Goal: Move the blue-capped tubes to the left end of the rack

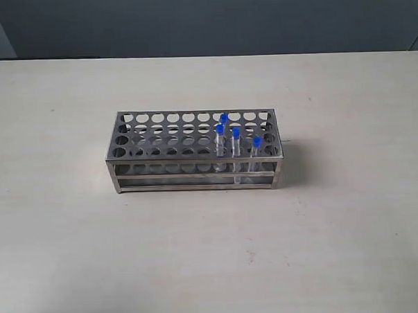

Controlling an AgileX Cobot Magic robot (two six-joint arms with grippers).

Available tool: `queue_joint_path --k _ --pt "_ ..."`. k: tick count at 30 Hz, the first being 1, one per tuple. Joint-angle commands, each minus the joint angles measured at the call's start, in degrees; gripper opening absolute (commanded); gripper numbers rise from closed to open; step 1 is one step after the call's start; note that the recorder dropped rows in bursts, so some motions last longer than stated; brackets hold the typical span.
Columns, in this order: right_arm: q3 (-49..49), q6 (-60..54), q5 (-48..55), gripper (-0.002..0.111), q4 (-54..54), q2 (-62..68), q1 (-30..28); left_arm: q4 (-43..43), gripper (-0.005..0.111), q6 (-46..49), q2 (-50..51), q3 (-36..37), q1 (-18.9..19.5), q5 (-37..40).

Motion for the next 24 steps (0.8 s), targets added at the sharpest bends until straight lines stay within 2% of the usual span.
queue_joint_path --k 1,4,9,12,14,18,20,22,23,24 --pt "0.14 -0.55 -1.69 0.0 -1.04 -0.34 0.07 0.19 0.001 -0.03 -0.3 -0.18 -0.23 -0.18" --pt "0.14 -0.21 -8.31 0.0 -0.57 -0.34 0.07 0.19 0.001 -0.03 -0.3 -0.18 -0.23 -0.18" --pt "0.14 17.26 -28.47 0.0 28.55 -0.34 0.07 0.19 0.001 -0.03 -0.3 -0.18 -0.23 -0.18" --pt "0.14 18.15 -34.96 0.0 37.67 -0.34 0.07 0.19 0.001 -0.03 -0.3 -0.18 -0.23 -0.18" --pt "0.14 18.15 -34.59 0.0 37.68 -0.34 -0.08 0.19 0.001 -0.03 -0.3 -0.18 -0.23 -0.18" --pt "0.14 18.15 -26.29 0.0 36.24 -0.34 -0.08 0.19 0.001 -0.03 -0.3 -0.18 -0.23 -0.18" --pt "0.14 18.15 -27.84 0.0 33.03 -0.34 -0.08 0.19 0.001 -0.03 -0.3 -0.18 -0.23 -0.18" --pt "-1.18 18.15 -31.37 0.0 25.05 -0.34 -0.08 0.19 0.001 -0.03 -0.3 -0.18 -0.23 -0.18" --pt "-5.8 18.15 -33.9 0.0 13.15 -0.22 -0.08 0.19 0.001 -0.03 -0.3 -0.18 -0.23 -0.18" --pt "-7.91 18.15 -34.59 0.0 8.92 1.0 -0.08 0.19 0.001 -0.03 -0.3 -0.18 -0.23 -0.18"
